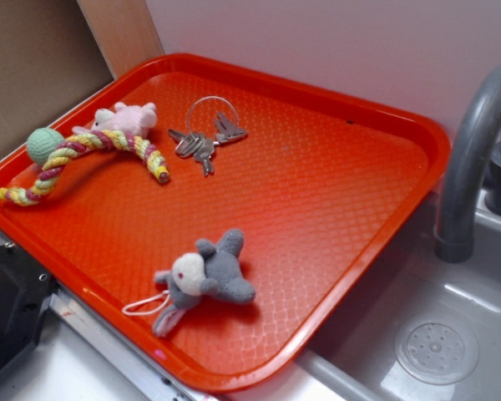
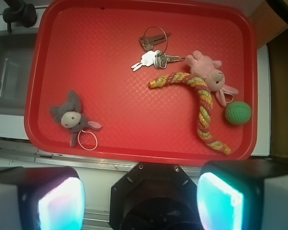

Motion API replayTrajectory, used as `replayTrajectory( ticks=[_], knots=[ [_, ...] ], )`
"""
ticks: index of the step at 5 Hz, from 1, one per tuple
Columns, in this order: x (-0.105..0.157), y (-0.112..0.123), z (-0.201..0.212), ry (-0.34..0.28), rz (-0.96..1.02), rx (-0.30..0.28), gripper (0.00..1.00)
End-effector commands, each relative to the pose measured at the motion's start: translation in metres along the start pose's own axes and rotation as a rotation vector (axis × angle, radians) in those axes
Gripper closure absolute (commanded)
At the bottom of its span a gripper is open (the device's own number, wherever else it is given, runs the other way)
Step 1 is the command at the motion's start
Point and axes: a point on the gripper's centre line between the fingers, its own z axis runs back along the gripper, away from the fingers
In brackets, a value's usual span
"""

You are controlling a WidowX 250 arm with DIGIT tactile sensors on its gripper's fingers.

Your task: Grab the multicolored rope.

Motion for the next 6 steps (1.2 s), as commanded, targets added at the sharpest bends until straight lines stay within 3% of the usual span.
replayTrajectory(
  ticks=[1, 2, 3, 4, 5, 6],
  knots=[
    [0.0, 0.0, 0.0, 0.0, 0.0, 0.0, 0.0],
    [0.022, 0.026, -0.019, -0.015, -0.024, -0.043, 0.0],
    [0.042, 0.049, -0.038, 0.0, -0.032, -0.027, 0.0],
    [0.058, 0.072, -0.065, 0.031, 0.003, 0.018, 0.0],
    [0.061, 0.08, -0.094, 0.076, -0.007, 0.103, 0.0],
    [0.061, 0.083, -0.106, 0.079, -0.001, 0.178, 0.0]
  ],
)
